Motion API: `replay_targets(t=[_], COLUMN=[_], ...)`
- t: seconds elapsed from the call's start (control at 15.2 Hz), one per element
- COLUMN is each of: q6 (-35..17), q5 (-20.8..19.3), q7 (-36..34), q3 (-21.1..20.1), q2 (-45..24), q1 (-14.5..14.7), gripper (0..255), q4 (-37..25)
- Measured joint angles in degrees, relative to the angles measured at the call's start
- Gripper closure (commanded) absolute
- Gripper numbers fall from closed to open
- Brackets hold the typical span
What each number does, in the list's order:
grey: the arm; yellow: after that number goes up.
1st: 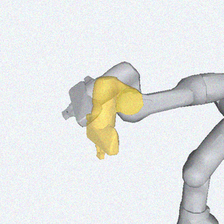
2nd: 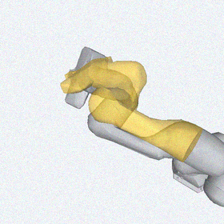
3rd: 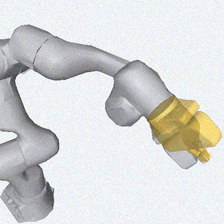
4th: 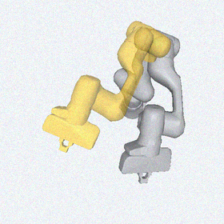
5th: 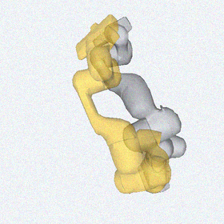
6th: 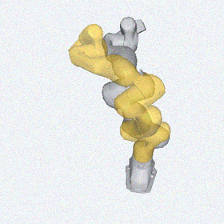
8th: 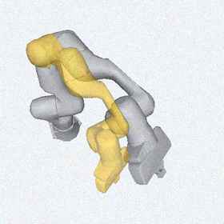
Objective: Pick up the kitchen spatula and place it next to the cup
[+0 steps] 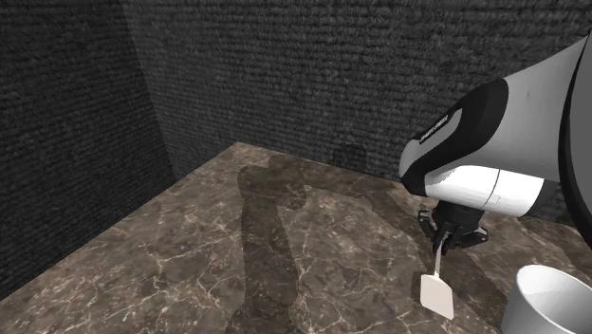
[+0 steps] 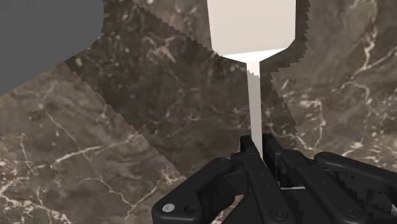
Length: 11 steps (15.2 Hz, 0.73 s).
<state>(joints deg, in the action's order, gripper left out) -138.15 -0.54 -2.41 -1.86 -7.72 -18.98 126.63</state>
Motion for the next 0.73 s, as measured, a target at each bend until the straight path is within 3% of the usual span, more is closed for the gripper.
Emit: replay_targets(t=[0.07,0.13,0.53,0.73], q6=[-0.01,-0.01,-0.01,3.65], q5=[0.00,0.00,0.00,0.15], q7=[0.00,0.00,0.00,0.13], q3=[0.00,0.00,0.00,-0.02], q2=[-0.01,-0.01,-0.01,2.66], q1=[0.00,0.00,0.00,-0.03], gripper=[255,0,0,0], q4=[0.00,0.00,0.00,-1.06])
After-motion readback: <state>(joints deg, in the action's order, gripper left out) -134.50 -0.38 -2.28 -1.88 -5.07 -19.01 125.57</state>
